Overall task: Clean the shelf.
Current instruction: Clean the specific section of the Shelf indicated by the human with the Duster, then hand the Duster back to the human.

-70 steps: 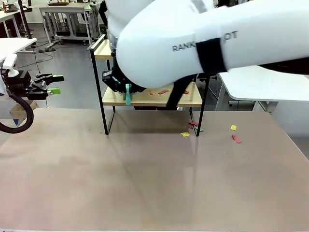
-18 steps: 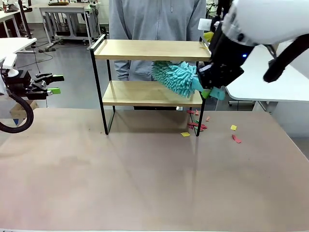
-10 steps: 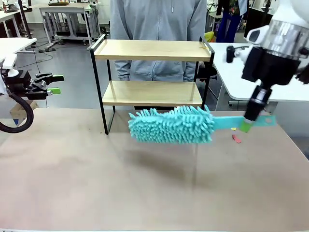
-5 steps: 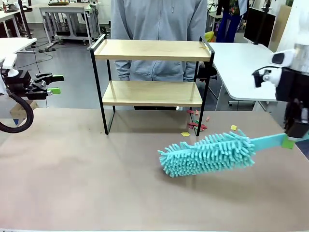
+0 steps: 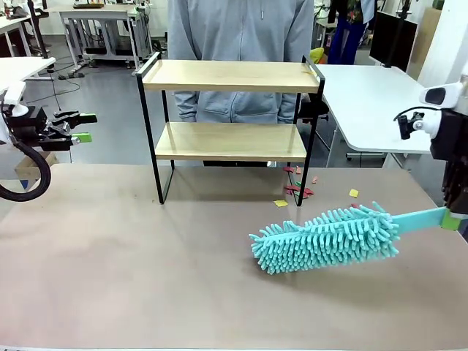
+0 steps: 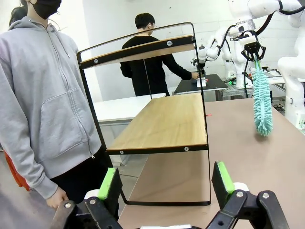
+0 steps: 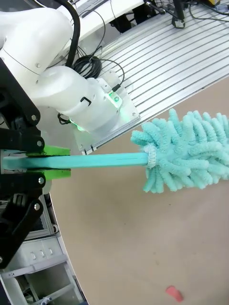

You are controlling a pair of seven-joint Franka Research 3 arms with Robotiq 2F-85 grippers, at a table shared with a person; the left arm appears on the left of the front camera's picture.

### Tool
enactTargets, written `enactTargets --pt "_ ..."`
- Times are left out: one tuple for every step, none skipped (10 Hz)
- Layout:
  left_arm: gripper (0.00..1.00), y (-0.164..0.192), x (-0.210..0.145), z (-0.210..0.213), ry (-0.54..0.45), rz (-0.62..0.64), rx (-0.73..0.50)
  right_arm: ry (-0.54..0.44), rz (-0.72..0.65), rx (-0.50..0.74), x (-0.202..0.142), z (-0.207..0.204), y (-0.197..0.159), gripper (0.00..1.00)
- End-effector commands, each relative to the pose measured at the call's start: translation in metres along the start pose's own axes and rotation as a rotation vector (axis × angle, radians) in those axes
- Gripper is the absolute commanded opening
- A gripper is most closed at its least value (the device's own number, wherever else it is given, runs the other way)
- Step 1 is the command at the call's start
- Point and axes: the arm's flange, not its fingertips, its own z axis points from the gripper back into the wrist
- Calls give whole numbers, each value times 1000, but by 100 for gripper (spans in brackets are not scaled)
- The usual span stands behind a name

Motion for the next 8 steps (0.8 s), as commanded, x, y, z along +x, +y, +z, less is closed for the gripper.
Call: enactTargets --pt "100 -3 4 0 -3 -2 3 -5 -4 -1 2 3 1 13" --pt "100 -3 4 0 -3 -2 3 -5 -4 -1 2 3 1 13" --pt "100 -3 4 0 -3 -2 3 -5 -4 -1 2 3 1 13" --pt "100 -3 4 0 -3 -2 3 -5 -4 -1 2 3 1 13" --pt "100 -3 4 0 -3 -2 3 -5 -4 -1 2 3 1 13" --pt "100 -3 4 0 -3 -2 3 -5 -4 -1 2 3 1 13" --pt "100 -3 4 0 -3 -2 3 -5 -4 -1 2 3 1 13" --pt "100 -3 4 0 -3 -2 3 -5 -4 -1 2 3 1 13"
